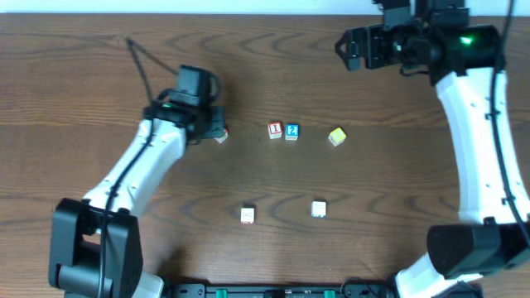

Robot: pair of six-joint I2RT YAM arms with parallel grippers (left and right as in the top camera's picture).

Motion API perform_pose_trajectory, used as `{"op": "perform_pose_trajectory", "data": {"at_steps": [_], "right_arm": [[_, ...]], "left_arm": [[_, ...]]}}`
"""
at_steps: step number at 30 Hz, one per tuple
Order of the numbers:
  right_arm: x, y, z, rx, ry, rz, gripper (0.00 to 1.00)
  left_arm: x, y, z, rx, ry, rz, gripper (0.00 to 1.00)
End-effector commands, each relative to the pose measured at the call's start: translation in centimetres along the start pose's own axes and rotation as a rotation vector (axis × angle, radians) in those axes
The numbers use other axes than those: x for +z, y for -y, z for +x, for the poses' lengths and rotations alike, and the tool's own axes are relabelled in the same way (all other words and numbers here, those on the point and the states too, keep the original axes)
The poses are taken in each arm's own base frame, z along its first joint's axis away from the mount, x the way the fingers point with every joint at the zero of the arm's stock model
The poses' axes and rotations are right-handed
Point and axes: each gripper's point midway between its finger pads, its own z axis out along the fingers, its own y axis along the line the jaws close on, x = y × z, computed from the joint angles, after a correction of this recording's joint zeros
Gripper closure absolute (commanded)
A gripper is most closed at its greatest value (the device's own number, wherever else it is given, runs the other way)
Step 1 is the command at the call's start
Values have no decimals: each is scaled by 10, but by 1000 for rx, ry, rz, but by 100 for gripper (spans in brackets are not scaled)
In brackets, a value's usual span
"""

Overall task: Spell out Ai2
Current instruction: 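Carry the A block with the left gripper and place it left of I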

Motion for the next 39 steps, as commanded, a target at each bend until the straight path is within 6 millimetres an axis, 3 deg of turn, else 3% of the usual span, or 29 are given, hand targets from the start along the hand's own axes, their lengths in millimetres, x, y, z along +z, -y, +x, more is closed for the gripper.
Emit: {"op": "perform_pose_trajectory", "data": {"at_steps": [1,6,13,18,23,39], "right_arm": [[-1,6,6,3,-26,9,1],[-1,6,13,13,-57,7,1],[-1,3,21,27,-87,-6,1],[-2,2,26,33,-107,-7,1],[-2,2,27,35,-113,-8,1],[-1,-1,25,28,-106,-11,1]], "left_arm": [[6,11,-7,3,26,-11,95],[27,28,1,32,-35,-10,94],[49,59,-11,92,-109,-34,94],[61,79,-5,112,-133,-31,95],[75,80,13,58,-190,-54,95],[93,86,28,-46,-245,-26,94]]}}
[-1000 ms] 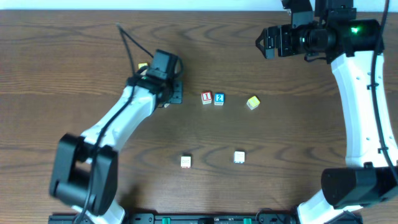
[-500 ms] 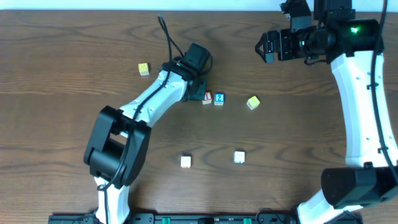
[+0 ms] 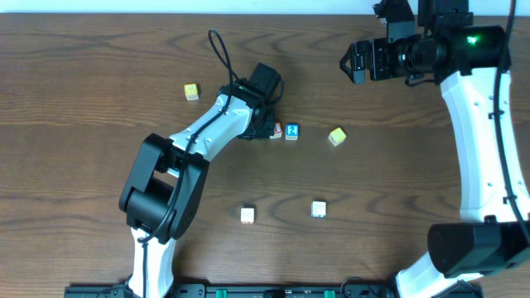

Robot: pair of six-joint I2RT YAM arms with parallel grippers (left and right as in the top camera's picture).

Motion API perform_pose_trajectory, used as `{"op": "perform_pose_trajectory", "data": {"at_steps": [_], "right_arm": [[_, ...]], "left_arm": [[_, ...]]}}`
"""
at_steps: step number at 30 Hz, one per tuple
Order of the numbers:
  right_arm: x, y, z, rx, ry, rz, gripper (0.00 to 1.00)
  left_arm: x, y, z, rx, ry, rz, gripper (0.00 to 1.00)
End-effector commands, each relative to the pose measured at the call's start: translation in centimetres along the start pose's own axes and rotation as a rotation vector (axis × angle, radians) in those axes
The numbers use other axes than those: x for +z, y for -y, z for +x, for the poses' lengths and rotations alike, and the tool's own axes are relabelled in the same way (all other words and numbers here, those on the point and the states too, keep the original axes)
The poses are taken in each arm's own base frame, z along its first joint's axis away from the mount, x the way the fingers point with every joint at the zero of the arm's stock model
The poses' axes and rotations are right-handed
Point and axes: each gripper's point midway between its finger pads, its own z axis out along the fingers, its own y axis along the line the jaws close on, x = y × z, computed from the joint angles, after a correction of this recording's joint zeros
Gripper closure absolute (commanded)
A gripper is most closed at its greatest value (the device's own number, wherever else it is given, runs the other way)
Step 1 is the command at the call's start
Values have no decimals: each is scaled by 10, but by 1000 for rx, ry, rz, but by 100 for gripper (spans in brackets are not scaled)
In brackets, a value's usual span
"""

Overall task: Spell out Ai2
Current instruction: 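Carry the A block with the left gripper and place it left of I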

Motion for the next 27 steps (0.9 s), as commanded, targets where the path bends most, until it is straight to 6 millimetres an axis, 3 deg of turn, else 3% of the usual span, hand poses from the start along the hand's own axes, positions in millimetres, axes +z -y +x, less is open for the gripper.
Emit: {"op": "perform_pose_trajectory", "data": {"at_steps": [1,27], "right_arm": [[0,-4,-3,-14,8,-10,1],[0,-6,-4,-14,12,-14,1]], "left_arm": [[3,4,-3,-20,-1,16,94],[4,12,-3,63,24,1,93]]}}
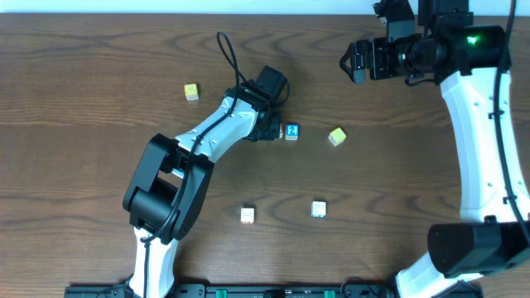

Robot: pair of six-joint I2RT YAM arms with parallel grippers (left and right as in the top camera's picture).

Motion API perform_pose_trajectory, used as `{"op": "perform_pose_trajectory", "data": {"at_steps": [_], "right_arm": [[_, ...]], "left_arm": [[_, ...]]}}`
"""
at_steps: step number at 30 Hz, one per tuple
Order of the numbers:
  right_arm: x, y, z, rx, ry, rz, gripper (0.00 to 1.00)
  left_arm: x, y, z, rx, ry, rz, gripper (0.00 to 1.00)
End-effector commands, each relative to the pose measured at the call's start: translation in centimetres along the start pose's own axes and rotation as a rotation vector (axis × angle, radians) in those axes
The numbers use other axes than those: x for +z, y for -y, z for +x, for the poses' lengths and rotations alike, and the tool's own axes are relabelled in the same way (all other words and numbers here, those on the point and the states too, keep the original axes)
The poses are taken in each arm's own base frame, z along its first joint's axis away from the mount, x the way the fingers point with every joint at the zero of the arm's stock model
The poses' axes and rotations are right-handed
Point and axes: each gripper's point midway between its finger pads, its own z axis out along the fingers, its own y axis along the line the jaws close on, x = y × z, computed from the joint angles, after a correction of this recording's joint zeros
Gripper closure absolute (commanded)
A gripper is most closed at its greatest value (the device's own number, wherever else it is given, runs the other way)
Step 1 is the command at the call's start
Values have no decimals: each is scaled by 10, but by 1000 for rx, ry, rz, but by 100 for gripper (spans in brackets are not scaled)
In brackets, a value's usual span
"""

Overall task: Spell out Ai2
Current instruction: 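Carry the A block with the left gripper and place it left of I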

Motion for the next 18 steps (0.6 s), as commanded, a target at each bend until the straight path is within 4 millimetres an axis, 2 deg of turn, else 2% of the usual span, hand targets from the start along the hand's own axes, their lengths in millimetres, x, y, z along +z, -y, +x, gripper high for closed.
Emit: {"op": "perform_pose_trajectory", "data": {"at_steps": [1,5,8,13,18], "right_arm": [[0,-6,-2,-11,5,-14,1],[0,-7,-2,-12,5,-18,1],[0,-7,-2,-12,5,-21,1],[0,-7,-2,-12,5,-21,1],[0,-7,-2,-12,5,-21,1]], "left_arm": [[2,-2,-6,18,15,-20,94],[2,-6,-7,37,22,-44,85],[2,-6,-7,44,22,-44,69],[2,-6,-7,44,23,-43,56],[2,-6,-7,44,23,-44,54]]}}
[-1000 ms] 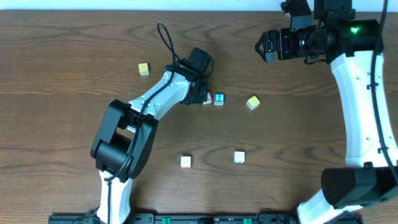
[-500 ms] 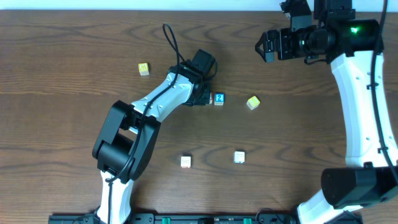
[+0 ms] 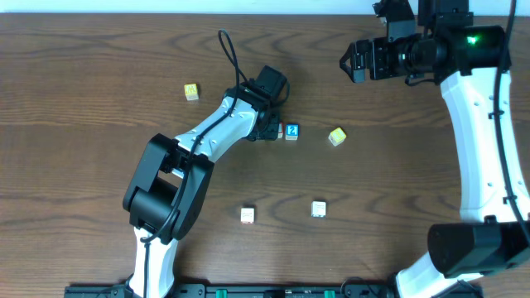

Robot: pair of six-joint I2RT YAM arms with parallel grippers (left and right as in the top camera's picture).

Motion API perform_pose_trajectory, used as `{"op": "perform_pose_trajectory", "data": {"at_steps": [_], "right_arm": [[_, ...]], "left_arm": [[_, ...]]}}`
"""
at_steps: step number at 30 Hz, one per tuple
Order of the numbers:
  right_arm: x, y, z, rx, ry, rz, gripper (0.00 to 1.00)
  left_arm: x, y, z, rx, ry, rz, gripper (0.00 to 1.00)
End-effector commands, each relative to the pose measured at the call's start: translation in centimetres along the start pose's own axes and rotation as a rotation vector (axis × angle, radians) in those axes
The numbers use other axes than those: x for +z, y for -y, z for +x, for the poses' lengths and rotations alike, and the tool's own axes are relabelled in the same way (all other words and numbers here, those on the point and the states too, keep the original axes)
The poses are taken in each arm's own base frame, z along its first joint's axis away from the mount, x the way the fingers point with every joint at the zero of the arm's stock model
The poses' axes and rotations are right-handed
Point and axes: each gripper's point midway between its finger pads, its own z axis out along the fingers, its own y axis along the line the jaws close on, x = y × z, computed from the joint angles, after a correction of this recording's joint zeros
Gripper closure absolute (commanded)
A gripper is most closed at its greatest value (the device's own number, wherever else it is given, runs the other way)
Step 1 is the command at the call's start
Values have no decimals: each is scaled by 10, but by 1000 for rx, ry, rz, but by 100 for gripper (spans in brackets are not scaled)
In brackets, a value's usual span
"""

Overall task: Spell out Ai2
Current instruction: 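Carry the A block with the left gripper and place it left of I, then open the left gripper and bring the right gripper beside the row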

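My left gripper (image 3: 274, 130) is down on the table at the centre, right against the left side of a red-and-white letter block (image 3: 281, 129), of which only a sliver shows. A blue block with a white "2" (image 3: 291, 132) touches that block's right side. The arm's wrist hides the fingers, so I cannot tell what they hold. Far back on the right, my right gripper (image 3: 349, 64) hangs high and open with nothing in it.
A yellow-green block (image 3: 336, 136) lies right of the blue one. A yellow block (image 3: 191, 91) sits at the back left. Two white blocks (image 3: 248, 215) (image 3: 319, 209) lie nearer the front. The left arm's cable (image 3: 230, 58) loops over the back.
Almost nothing has changed. The left gripper is still beside the red block, of which a slightly wider sliver now shows. The right arm has not moved.
My left gripper was left of centre, over a small block well apart from the red and blue pair. Then it was at the red block's left side, that small block gone from its spot and a yellow block uncovered at the back left. It has stayed there.
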Motion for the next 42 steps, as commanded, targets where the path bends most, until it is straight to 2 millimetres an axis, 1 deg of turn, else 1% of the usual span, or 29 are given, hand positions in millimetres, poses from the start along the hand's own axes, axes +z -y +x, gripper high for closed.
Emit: {"op": "perform_pose_trajectory", "data": {"at_steps": [1,4,8,11,13,15,16,18,19,20,21,22,23,24,26,27,29,32,34,37,39,42], "right_arm": [[0,-7,-2,-12,5,-18,1],[0,-7,-2,-12,5,-18,1],[0,-7,-2,-11,5,-18,1],[0,-8,-2,-12,6,-25,1],[0,-8,-2,-12,6,-25,1],[2,-8,-1,-12,1,-26,1],[4,-9,0,-14,-5,-27,3],[13,-10,5,-14,-25,-33,15],[20,-11,10,-14,-43,-37,28],[30,-14,18,-13,-71,-47,50],[40,-18,27,-13,-99,-68,77],[48,-23,34,-11,-121,-93,98],[58,-28,43,-9,-145,-124,99],[66,-32,51,-7,-163,-149,99],[84,-34,67,36,-196,-162,99],[93,-34,77,69,-216,-174,98],[106,-38,93,95,-244,-214,98],[124,-38,116,132,-279,-218,98],[131,-38,124,151,-286,-217,98],[140,-37,134,176,-295,-195,98],[144,-35,141,188,-308,-172,99],[151,-39,152,179,-324,-166,99]], "left_arm": [[2,-2,-5,6,11,-19,54],[2,-2,-6,6,18,-22,54],[2,-7,-15,5,59,-53,53],[1,-5,-28,28,108,-44,50],[-2,-5,-38,23,150,-54,50],[-10,-5,-52,20,188,-58,48],[-17,-3,-59,30,204,-52,48],[-31,-1,-72,28,228,-45,48],[-40,0,-79,22,237,-42,48],[-51,0,-84,18,240,-43,51],[-58,-1,-87,14,236,-46,63],[-64,-4,-87,10,224,-51,89],[-68,-7,-86,6,207,-53,94],[-68,-11,-82,1,181,-57,95],[-65,-20,-67,-10,106,-53,94],[-60,-21,-57,-18,60,-25,94],[-54,-21,-46,-24,6,19,94],[-41,-24,-28,-32,-54,35,94],[-32,-23,-19,-36,-74,56,94],[-24,-22,-9,-68,-103,71,94],[-21,-23,-5,-82,-114,67,94],[-18,-25,0,-111,-127,60,94]]}}
